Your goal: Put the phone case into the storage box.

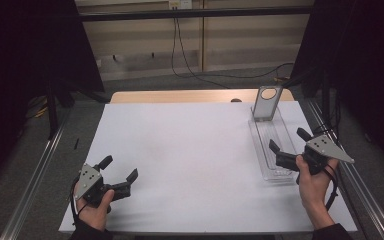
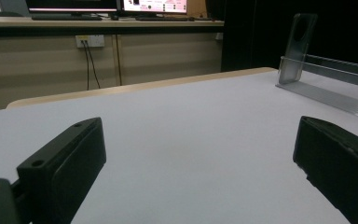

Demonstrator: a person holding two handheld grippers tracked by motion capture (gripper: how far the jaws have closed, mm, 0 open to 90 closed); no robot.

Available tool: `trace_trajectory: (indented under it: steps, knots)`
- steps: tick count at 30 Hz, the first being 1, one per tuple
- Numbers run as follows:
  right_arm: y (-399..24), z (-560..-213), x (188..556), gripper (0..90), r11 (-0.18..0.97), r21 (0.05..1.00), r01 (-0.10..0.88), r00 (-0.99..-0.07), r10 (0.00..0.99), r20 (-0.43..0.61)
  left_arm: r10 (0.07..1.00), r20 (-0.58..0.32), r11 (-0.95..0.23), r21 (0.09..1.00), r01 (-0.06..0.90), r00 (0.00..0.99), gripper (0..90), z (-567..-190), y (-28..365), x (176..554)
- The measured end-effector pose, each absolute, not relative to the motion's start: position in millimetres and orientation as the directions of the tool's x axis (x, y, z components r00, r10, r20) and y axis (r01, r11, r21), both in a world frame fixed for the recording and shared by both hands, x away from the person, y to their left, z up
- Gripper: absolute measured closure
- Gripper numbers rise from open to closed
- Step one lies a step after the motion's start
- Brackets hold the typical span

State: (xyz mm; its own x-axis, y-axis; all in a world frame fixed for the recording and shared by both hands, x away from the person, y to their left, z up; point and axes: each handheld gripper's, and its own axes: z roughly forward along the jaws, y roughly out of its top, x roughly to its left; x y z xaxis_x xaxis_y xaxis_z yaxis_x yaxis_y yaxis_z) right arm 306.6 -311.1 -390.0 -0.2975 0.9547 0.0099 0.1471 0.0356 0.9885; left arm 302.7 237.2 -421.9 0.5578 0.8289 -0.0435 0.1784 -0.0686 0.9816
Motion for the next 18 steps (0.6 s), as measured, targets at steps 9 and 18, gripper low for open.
trace_trajectory:
  steps: [9, 18]
  knots:
    - [-315, -403, 294, 0.0, 0.025, 0.985, 0.174, -0.284, 0.958, 0.026, 0.824, -0.039, -0.074, 0.982, 0.176, 0.565, 2.3, -422, 237, 301]
    - [-320, -412, 277, 0.0, 0.007, 0.979, 0.204, -0.266, 0.963, 0.048, 0.827, -0.036, -0.076, 0.982, 0.175, 0.561, 2.3, -422, 237, 300]
